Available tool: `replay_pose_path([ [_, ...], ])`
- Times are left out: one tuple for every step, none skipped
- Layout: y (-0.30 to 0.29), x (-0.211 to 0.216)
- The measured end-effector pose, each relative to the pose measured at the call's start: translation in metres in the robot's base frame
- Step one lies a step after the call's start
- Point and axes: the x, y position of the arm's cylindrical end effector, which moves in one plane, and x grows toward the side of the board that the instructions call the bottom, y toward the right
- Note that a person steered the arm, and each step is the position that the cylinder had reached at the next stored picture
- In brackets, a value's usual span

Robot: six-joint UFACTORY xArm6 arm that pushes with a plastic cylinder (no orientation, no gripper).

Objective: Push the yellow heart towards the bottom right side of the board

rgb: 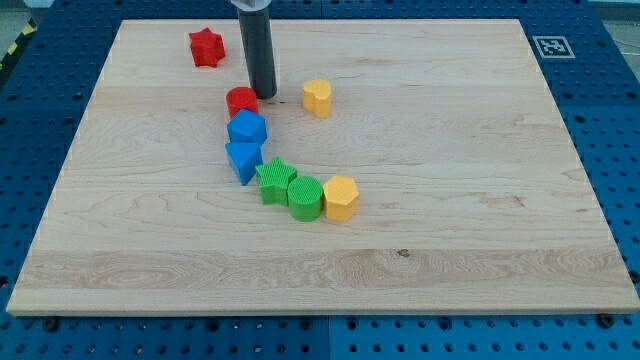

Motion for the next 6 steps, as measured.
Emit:
replay_pose_path([
  [0.000,0.000],
  [0.014,0.000],
  [0.047,0.000],
  [0.058,0.003],
  [0.059,0.006],
  [0.086,0.007],
])
